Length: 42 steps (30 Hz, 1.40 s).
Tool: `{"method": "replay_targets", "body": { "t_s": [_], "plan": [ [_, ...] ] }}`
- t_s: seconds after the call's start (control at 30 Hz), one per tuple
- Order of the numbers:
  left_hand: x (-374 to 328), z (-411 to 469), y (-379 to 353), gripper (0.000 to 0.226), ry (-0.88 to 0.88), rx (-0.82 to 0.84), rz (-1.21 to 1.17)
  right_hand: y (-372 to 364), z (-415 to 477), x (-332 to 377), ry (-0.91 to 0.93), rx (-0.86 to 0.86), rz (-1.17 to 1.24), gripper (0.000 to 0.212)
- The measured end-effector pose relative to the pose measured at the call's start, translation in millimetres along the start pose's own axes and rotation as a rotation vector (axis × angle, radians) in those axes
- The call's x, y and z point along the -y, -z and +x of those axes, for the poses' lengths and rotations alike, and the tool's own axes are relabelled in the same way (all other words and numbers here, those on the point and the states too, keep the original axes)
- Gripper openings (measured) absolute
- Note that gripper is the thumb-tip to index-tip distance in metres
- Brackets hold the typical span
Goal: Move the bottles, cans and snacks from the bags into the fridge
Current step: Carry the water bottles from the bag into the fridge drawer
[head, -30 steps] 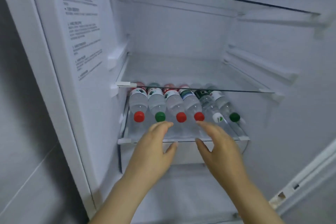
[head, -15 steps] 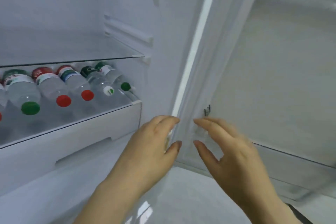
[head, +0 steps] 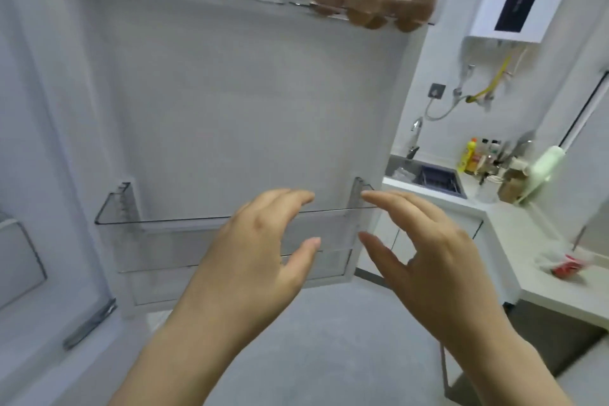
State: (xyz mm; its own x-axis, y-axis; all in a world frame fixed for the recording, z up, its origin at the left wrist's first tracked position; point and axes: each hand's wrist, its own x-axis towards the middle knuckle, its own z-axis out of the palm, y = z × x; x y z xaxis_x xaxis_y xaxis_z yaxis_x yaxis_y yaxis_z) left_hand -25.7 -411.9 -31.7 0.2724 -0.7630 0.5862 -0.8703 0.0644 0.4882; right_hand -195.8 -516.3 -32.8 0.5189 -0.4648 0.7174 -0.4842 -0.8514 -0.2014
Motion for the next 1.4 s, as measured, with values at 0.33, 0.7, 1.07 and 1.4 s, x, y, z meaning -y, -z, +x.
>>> {"method": "replay_targets", "body": {
  "t_s": [0.33,0.7,1.07,1.4],
  "plan": [
    [-103,43,-114,0.048,-0.325,0.248,-0.184,95,-67,-90,-0.301,-0.006,-0.272,0.044],
    [-186,87,-227,0.049,-0.672,0.527,-0.537,160,-120,-126,-0.754,-0.134,-0.587,0.042],
    [-307,21,-294,0.048,-0.996,0.900,-0.906,215,-220,-80,-1.347,-0.362,-0.837,0.040],
    [-430,-86,-298,0.047,-1.173,1.039,-1.019,300,-322,-39,-1.538,-0.546,-0.957,0.040]
  ]
}}
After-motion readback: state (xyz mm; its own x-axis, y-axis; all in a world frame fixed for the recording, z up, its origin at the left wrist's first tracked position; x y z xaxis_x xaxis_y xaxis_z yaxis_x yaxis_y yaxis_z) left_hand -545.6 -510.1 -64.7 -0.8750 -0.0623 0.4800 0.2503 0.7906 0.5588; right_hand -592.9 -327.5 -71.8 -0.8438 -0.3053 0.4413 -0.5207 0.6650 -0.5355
